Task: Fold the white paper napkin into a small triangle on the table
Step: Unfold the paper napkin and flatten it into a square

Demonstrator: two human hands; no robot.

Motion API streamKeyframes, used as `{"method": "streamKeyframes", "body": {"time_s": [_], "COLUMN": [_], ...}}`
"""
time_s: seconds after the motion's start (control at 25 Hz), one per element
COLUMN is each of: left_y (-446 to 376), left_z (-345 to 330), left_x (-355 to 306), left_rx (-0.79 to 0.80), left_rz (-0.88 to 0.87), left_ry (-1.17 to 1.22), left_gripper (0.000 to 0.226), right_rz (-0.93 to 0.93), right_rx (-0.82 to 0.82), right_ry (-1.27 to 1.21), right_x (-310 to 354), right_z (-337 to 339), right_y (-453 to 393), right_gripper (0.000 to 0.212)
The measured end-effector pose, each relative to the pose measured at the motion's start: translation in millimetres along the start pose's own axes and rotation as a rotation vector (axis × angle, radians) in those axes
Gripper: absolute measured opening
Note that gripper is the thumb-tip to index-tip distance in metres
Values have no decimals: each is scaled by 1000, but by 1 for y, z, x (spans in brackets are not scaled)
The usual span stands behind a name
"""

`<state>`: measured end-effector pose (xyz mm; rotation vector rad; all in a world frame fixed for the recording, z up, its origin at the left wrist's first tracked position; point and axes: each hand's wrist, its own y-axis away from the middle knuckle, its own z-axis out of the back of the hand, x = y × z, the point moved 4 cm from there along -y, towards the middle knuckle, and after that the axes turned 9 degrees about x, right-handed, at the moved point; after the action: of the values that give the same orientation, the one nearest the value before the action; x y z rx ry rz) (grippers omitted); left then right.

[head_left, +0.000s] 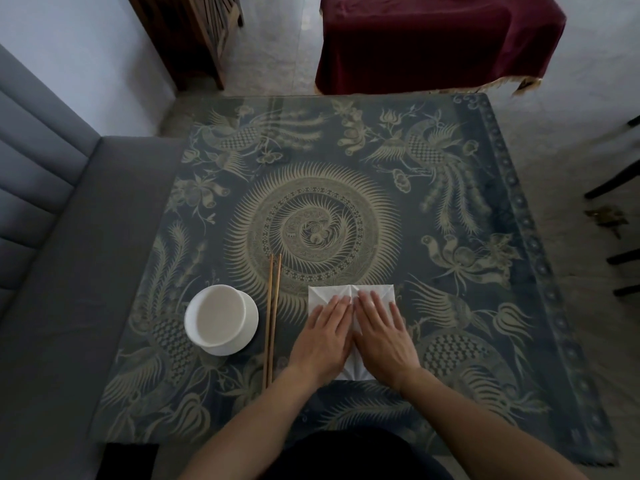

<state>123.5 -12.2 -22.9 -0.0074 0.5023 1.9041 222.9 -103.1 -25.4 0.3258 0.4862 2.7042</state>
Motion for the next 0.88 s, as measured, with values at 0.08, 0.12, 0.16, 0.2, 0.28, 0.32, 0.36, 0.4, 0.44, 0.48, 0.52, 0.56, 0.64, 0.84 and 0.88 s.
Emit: {"method": "streamKeyframes", "body": {"time_s": [0.08,0.12,0.16,0.2,0.28,0.32,0.36,0.4,0.44,0.48,0.52,0.56,0.64,0.84,0.88], "left_y": [-3,-2,0,2,2,1,-2,-4,-6,-8,-10,-10,-7,7,9], "left_z": [-12,-17,-21,-23,-25,-25,-25,-26,-27,-29,-31,-33,-36,-38,-39], "left_x": [-2,-2,-2,-1,-1,-3,-4,-5,-6,-7,-6,-4,3,36,40], "left_rx": [60,86,100,94,62,56,50,44,42,46,54,59,57,57,58], "left_rz": [39,50,54,55,46,36,27,23,24,30,40,55,93,143,156], "left_ry": [-24,-29,-27,-22,-18,-17,-10,2,15,25,35,47,41,-19,-17], "left_gripper": [59,60,60,61,61,62,63,63,64,65,66,67,68,67,67], "right_rz": [-4,-5,-2,4,26,37,44,44,42,41,37,27,-14,-97,-105], "right_rx": [51,63,56,30,-9,-6,-5,-11,-19,-21,-12,-1,10,5,6], "right_ry": [28,39,44,37,10,1,-4,-8,-11,-17,-24,-29,-38,-41,-42], "right_x": [-2,-4,-6,-8,-9,-10,-12,-13,-14,-14,-15,-15,-21,-44,-46], "right_z": [-11,-15,-17,-19,-22,-24,-25,-26,-27,-28,-29,-31,-35,-36,-37], "right_y": [3,5,6,8,11,12,12,12,13,12,12,12,14,20,21], "right_gripper": [64,64,64,64,64,64,64,64,65,65,65,67,70,75,75]}}
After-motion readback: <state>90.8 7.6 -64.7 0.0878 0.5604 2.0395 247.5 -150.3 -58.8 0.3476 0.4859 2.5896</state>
